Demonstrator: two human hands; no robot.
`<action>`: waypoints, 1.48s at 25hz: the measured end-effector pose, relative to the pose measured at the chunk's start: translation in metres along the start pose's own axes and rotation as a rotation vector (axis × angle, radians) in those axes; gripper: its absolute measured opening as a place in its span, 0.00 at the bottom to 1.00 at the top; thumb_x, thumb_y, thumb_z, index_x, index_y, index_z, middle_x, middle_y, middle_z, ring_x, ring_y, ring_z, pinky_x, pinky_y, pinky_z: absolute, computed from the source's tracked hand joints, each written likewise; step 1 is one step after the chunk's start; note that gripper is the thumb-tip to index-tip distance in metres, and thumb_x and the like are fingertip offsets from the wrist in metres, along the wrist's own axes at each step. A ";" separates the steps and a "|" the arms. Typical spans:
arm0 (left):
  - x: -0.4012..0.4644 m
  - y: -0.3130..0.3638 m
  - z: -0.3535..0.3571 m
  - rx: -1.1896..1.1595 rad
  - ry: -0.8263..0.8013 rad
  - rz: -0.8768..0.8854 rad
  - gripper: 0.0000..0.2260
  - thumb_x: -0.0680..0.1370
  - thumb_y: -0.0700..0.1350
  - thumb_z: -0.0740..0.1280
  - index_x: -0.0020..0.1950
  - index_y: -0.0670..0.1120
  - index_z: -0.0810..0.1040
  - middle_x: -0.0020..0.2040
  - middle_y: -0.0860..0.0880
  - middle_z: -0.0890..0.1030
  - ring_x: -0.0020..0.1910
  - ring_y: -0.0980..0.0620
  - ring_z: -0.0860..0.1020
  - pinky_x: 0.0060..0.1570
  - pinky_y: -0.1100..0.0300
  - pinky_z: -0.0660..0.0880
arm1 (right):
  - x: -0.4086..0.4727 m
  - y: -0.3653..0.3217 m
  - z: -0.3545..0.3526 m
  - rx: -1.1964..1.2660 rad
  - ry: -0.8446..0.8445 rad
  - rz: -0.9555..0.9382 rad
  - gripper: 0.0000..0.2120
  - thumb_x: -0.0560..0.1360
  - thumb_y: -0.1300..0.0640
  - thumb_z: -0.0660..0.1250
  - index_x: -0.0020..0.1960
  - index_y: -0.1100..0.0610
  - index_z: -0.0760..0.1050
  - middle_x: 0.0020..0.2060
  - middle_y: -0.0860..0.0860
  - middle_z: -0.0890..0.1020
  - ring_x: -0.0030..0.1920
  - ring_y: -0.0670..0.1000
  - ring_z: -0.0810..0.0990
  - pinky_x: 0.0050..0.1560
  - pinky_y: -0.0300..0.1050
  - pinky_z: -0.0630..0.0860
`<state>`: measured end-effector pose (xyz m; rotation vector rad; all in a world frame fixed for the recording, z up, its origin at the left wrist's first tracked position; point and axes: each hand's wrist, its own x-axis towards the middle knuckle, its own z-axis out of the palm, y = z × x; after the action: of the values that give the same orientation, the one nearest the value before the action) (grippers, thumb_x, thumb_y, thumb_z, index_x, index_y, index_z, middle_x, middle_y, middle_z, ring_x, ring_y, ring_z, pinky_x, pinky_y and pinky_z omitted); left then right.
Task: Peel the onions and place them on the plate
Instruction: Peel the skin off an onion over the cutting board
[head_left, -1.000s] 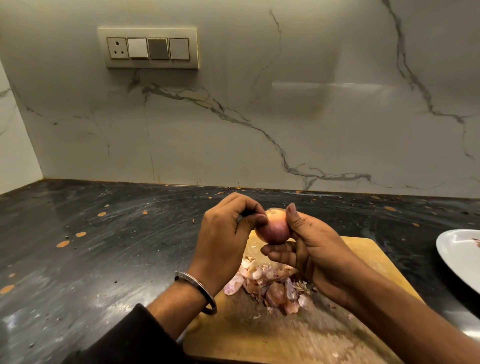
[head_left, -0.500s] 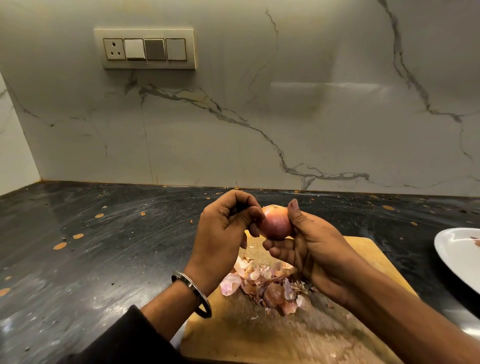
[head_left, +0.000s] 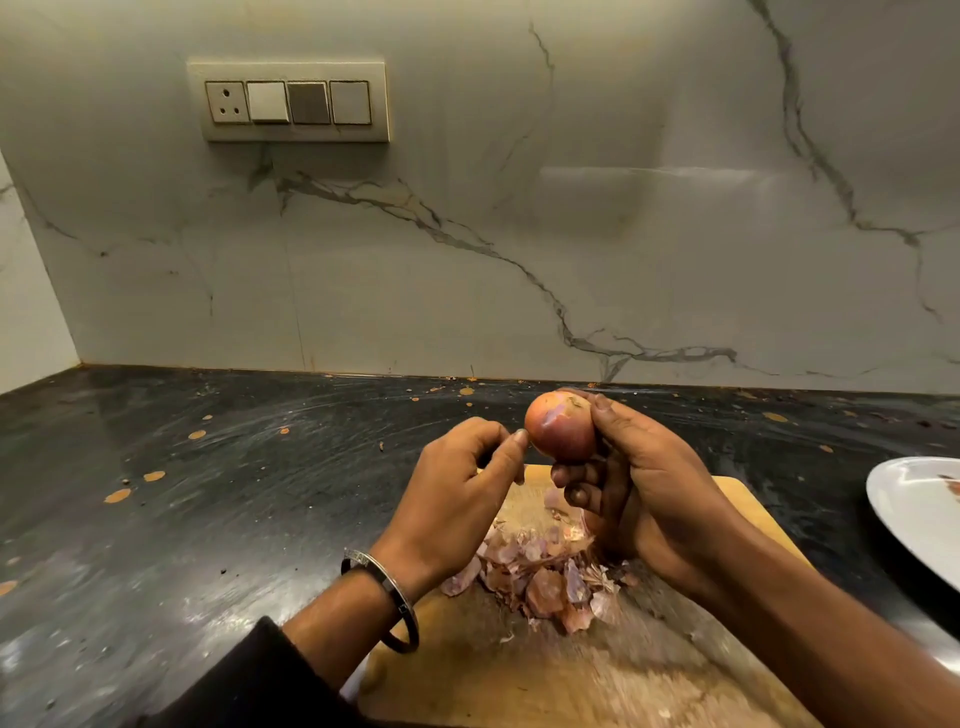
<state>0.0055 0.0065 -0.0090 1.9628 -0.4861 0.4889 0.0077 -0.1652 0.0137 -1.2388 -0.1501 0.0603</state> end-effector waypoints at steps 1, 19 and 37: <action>0.000 0.000 -0.001 0.003 0.038 0.000 0.09 0.81 0.49 0.63 0.44 0.48 0.77 0.40 0.50 0.79 0.40 0.51 0.77 0.40 0.49 0.77 | 0.000 0.000 -0.001 -0.012 -0.007 -0.013 0.13 0.84 0.51 0.57 0.63 0.56 0.75 0.39 0.58 0.85 0.32 0.51 0.81 0.27 0.40 0.76; 0.000 0.002 -0.001 0.081 0.211 0.117 0.08 0.76 0.42 0.72 0.54 0.46 0.85 0.41 0.57 0.83 0.41 0.63 0.82 0.39 0.70 0.79 | 0.000 0.016 0.000 -0.220 -0.060 -0.121 0.19 0.74 0.47 0.66 0.62 0.52 0.74 0.52 0.62 0.79 0.34 0.53 0.83 0.32 0.41 0.78; 0.002 0.001 0.002 -0.002 0.317 0.011 0.08 0.76 0.41 0.71 0.46 0.56 0.80 0.39 0.61 0.81 0.41 0.65 0.81 0.40 0.70 0.78 | -0.002 0.021 0.002 -0.240 -0.088 -0.166 0.21 0.73 0.50 0.68 0.65 0.51 0.73 0.60 0.59 0.77 0.41 0.58 0.86 0.39 0.44 0.81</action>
<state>0.0073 0.0037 -0.0083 1.8368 -0.2950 0.7900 0.0059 -0.1574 -0.0055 -1.4591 -0.3439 -0.0489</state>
